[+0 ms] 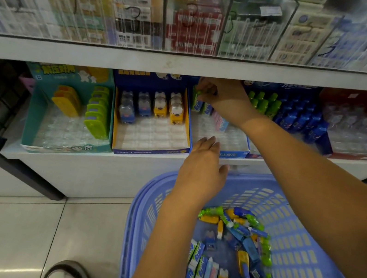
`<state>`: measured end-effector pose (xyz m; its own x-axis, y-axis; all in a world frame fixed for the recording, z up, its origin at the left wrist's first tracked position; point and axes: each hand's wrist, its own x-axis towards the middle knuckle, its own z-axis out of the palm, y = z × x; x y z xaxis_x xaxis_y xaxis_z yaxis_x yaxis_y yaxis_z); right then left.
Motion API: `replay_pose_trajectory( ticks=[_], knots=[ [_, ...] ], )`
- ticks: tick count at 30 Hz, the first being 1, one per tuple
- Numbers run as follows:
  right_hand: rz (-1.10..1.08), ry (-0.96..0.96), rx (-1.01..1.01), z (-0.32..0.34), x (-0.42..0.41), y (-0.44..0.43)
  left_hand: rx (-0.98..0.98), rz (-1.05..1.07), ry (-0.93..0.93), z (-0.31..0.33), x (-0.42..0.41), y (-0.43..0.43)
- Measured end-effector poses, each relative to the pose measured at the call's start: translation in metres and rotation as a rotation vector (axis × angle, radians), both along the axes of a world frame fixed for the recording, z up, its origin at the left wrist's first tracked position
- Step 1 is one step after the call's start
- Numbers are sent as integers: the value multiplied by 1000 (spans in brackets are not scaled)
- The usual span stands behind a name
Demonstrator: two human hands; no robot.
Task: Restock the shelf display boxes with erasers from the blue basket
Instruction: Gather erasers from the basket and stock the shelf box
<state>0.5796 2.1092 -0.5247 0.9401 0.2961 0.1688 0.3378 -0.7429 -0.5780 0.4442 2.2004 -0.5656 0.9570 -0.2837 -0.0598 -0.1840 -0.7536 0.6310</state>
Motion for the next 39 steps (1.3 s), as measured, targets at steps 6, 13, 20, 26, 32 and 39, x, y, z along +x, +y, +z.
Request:
replay_pose_trajectory(
  ticks=[6,13,20,26,32,39],
  knots=[
    [-48,-121,-204,-7,-3,3,1,-8,-13,-3,2,1],
    [-51,-217,-314,-1,-12,4,-217,102,-129,7,-6,-1],
    [-218,59,60,-55,-130,-56,-158,101,170,-58,-14,-7],
    [-351,641,-364,-191,-190,-99,-51,-3,374,-149,-37,-28],
    [-493,544,-279,-230,-199,-109,-5,48,378,-208,-41,-41],
    [-473,553,-419,-242,-193,-132,68,202,338,-239,-39,-60]
  ],
)
